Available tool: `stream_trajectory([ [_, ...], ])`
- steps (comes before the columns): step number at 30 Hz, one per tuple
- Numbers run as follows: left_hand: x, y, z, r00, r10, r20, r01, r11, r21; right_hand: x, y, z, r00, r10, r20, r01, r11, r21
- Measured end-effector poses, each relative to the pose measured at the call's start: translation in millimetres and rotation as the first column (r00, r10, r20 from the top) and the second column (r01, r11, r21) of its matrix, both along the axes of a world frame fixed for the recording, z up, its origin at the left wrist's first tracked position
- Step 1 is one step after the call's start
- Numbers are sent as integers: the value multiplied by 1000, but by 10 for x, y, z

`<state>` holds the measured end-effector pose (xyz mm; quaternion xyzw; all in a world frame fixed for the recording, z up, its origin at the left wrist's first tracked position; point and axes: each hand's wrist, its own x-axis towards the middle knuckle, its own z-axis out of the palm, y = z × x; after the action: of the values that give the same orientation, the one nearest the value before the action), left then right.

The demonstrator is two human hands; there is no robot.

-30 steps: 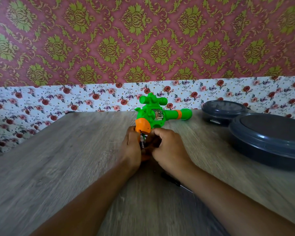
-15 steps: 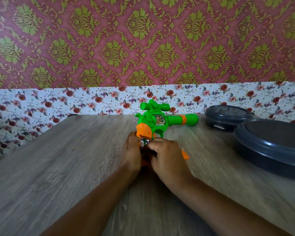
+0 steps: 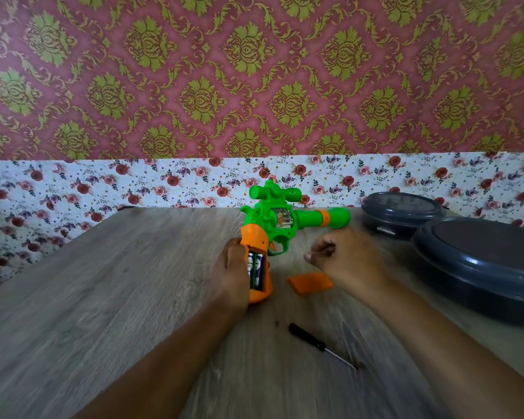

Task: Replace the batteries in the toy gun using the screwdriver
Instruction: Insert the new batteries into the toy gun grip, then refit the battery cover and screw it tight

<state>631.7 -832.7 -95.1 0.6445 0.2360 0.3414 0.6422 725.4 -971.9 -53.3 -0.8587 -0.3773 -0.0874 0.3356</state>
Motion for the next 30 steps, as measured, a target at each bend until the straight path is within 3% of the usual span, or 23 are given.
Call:
stream_trajectory([
  [2, -15, -17, 4, 1000, -2, -8, 2, 1000, 14, -27, 13, -61, 996, -85, 34, 90, 977, -195],
  [5, -32, -47, 8, 1000, -3, -3, 3, 999, 34, -92, 95, -162, 991, -87, 100, 120, 911, -394],
  [11, -66, -62, 37, 1000, -12, -11, 12, 1000, 19, -82, 80, -125, 994, -82, 75, 109, 866, -487],
  [16, -77, -70, 53, 1000, -15, -18, 15, 1000, 12, -103, -5, -1, 998, 57, -35, -66, 926, -371],
  [24, -128, -126, 100, 999, 39, -35, -36, 997, 67, -250, 69, -39, 936, 352, 24, -352, 936, -10],
  [30, -112, -143, 129, 996, 73, -45, -72, 997, 7, -412, 237, -184, 921, 379, 92, -382, 924, 12],
])
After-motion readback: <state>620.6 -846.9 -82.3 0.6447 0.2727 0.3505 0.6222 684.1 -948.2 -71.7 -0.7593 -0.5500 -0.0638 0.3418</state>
